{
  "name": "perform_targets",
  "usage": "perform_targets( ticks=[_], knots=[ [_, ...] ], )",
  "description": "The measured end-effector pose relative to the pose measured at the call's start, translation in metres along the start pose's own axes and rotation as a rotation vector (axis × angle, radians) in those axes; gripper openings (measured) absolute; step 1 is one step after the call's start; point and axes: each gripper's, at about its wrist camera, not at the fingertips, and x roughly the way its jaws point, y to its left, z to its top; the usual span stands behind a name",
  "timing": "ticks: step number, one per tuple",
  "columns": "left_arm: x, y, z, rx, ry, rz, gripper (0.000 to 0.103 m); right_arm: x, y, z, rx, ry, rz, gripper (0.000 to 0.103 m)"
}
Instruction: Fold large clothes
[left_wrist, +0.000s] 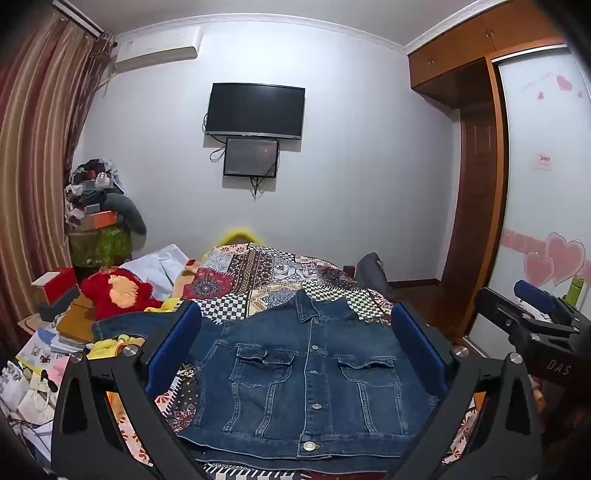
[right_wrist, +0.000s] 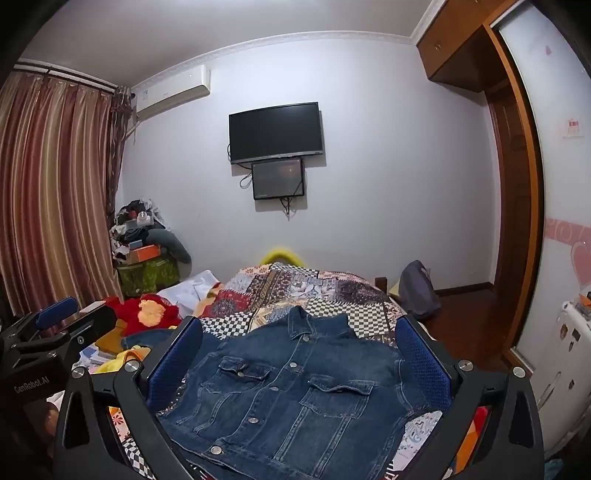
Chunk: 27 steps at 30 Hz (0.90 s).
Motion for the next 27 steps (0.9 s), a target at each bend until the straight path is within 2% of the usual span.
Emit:
perform_targets(
  ticks=[27],
  knots=[
    [0.009,0.000,-0.003,-0.007,0.015,-0.004,0.103,0.000,-0.002,0.000,0.009,0.006,-0.007,0.103]
  ],
)
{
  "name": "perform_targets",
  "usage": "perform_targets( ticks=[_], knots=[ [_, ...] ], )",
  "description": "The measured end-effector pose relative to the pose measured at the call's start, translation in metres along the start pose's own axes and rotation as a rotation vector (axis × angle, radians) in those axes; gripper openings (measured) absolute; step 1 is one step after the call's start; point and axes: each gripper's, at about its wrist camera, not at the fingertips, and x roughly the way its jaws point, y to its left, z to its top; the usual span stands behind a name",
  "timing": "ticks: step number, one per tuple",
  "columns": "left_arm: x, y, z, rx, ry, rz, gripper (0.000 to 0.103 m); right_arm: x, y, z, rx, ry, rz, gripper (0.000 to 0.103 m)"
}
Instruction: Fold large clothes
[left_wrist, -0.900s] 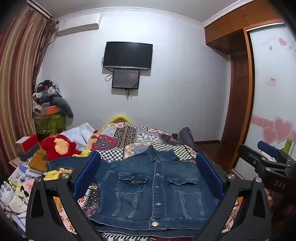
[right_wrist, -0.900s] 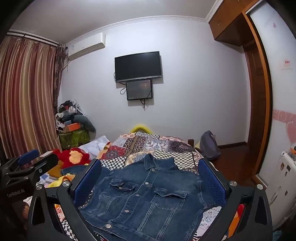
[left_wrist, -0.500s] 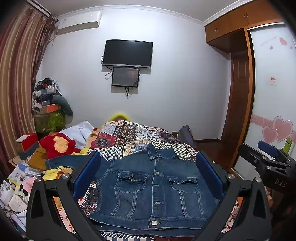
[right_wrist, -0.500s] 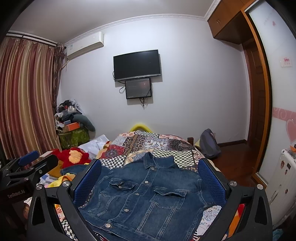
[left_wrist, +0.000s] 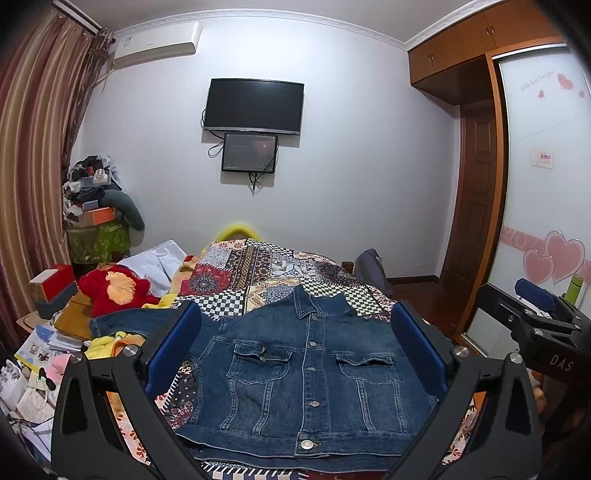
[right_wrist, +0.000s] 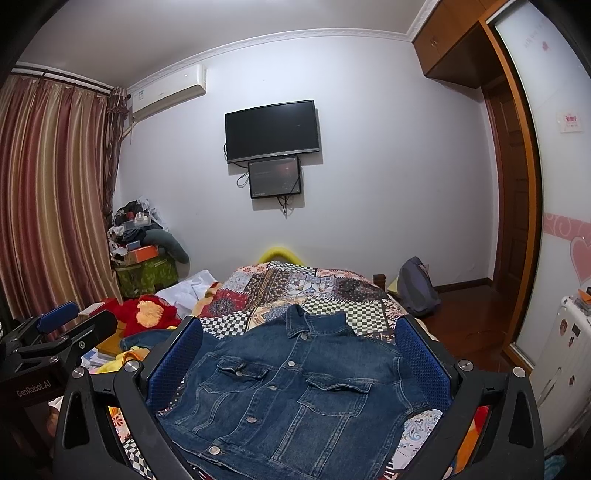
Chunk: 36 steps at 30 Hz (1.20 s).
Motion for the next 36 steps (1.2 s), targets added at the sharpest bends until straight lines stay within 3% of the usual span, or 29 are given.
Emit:
perform_targets(
  ticks=[19,24,31,34,36],
  knots=[
    [0.001,-0.001,0.004,-0.003,0.001,-0.006,0.103,0.001,0.000,-0.001,0.006,0.003,-0.002,0.103],
    [0.003,0.004,0.004,-0.015,-0.030,-0.008,0.103,0.009,0.002,-0.002,-0.002,0.015,-0.007,0.103],
    [0.038,0.032,0.013,0.016,0.031,0.046,0.103,0.047,0.005,0.004,-0.043,0.038,-0.016,0.103],
    [0.066,0.052,0.016,0.028,0.045,0.107,0.103,0.073,0.008,0.009,-0.065,0.052,-0.014,0.103],
    [0.093,0.070,0.014,0.009,0.103,0.129,0.103,0.092,0.009,0.011,-0.079,0.069,-0.014,0.103]
  ],
)
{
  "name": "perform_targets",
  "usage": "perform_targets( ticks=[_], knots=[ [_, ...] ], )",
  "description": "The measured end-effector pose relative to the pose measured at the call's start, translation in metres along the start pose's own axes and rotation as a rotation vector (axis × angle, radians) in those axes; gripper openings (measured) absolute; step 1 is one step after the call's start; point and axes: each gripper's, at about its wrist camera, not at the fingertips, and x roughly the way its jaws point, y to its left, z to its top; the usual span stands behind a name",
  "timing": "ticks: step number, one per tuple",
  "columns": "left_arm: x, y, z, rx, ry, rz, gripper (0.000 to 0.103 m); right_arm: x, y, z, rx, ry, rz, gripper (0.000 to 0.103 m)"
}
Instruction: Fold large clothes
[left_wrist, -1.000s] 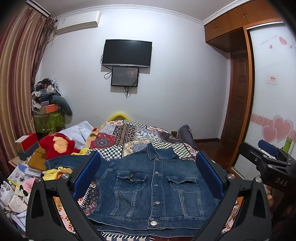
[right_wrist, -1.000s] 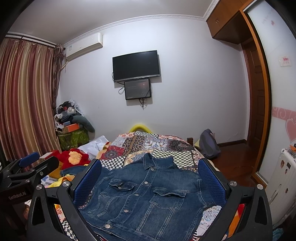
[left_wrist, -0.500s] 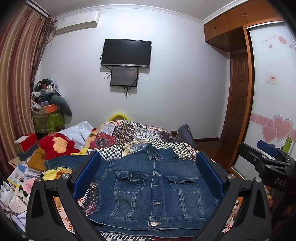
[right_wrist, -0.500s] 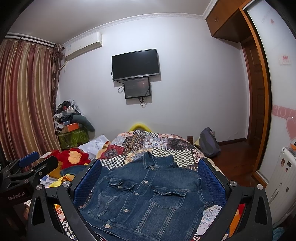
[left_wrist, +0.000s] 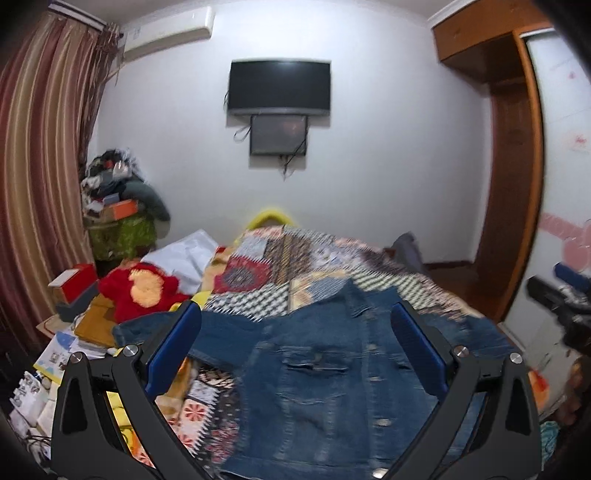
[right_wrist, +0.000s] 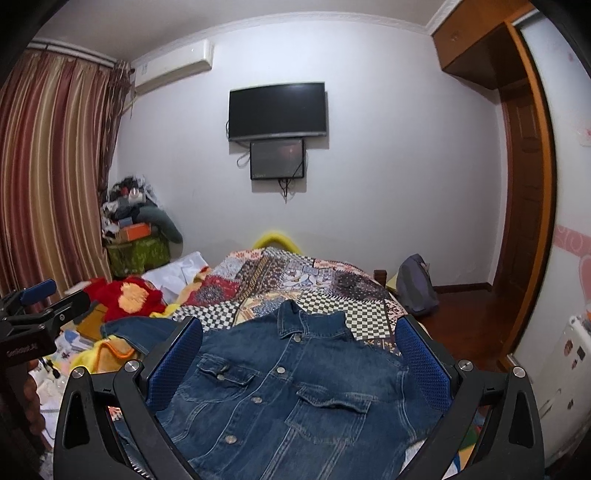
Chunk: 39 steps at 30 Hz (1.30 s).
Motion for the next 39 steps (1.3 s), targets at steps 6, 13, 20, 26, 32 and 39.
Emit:
perform_targets(
  ticks=[6,13,20,26,32,39],
  knots=[
    [0.092,0.064,-0.001,-0.071,0.123,0.056,0.103,0.070,0.008,0.009,-0.034,0.061,0.018,0.103],
    [0.164,0.143,-0.034,-0.101,0.399,0.072,0.103,0.155,0.021,0.011,-0.071,0.148,0.075,0.103],
    [0.220,0.163,-0.095,-0.298,0.613,-0.037,0.103,0.255,0.044,-0.017,-0.077,0.335,0.219,0.103],
    [0.269,0.176,-0.115,-0.404,0.672,-0.097,0.094,0.322,0.074,-0.055,-0.131,0.511,0.274,0.103],
    [0.308,0.200,-0.129,-0.538,0.726,-0.141,0.075,0.375,0.099,-0.086,-0.116,0.669,0.364,0.103],
    [0.319,0.218,-0.117,-0.552,0.663,-0.087,0.062,0.411,0.129,-0.115,-0.131,0.807,0.458,0.103]
  ],
)
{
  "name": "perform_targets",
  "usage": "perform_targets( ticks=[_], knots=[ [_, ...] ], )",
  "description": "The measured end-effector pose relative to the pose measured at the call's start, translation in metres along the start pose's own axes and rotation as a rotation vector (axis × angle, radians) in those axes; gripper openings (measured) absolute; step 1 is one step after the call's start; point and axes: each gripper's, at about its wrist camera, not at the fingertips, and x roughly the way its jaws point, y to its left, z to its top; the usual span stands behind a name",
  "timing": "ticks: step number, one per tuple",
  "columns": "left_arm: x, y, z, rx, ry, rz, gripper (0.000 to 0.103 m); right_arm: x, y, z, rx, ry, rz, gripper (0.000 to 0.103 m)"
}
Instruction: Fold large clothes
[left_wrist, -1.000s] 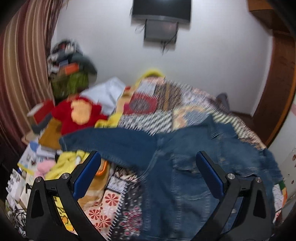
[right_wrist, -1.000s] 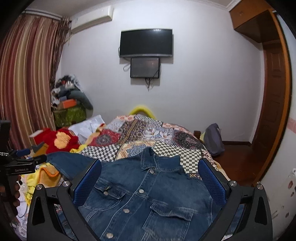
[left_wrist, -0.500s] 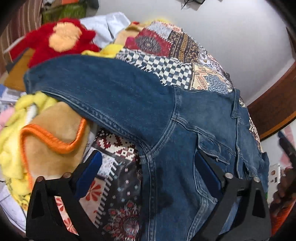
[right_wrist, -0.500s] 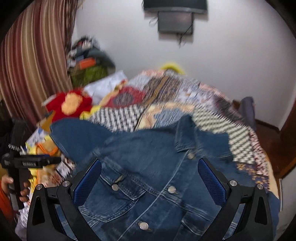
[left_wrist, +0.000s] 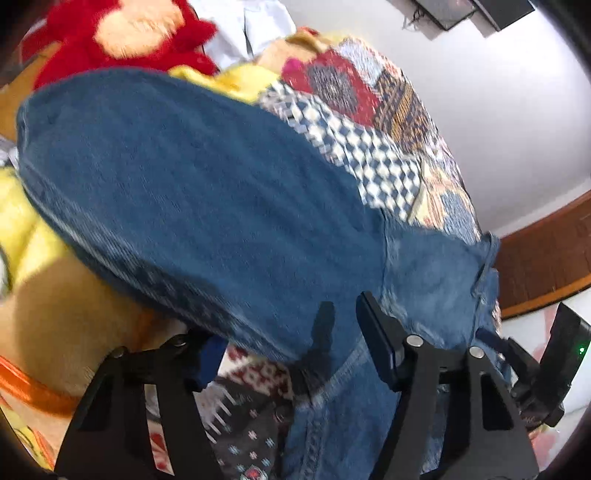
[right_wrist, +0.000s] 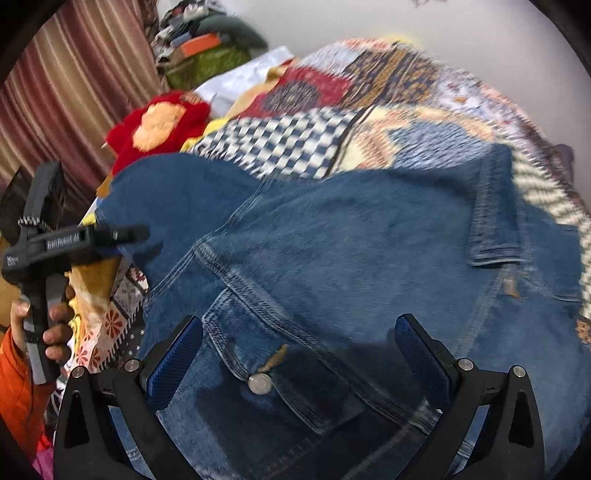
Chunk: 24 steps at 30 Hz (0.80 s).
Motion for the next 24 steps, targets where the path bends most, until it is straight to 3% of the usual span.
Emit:
perform_targets(
  ticks=[6,9,13,19,21,24],
  knots=[
    [-0.008,0.003,0.009,0.027,-0.106,0.144,0.027,0.028,0.004,-0.003,-0.020,0.079,0.013,0.103],
    [-0.016,-0.004,0.008,0.062,-0.142,0.184,0.021,0.028,0.004,-0.005,-0.033,0.080,0.012,0.103],
    [-0.041,-0.037,0.009,0.204,-0.238,0.254,0.019,0.030,0.005,-0.007,-0.043,0.101,0.004,0.103],
    [-0.068,-0.104,0.003,0.418,-0.292,0.191,0.013,0.017,0.007,-0.011,-0.051,0.113,0.001,0.103],
    [-0.062,-0.125,-0.008,0.473,-0.258,0.168,0.013,0.003,0.004,-0.012,-0.037,0.087,0.002,0.103],
    [-0.037,-0.126,-0.017,0.429,-0.136,0.119,0.013,-0.022,-0.003,-0.012,-0.015,0.047,-0.002,0.103]
  ],
)
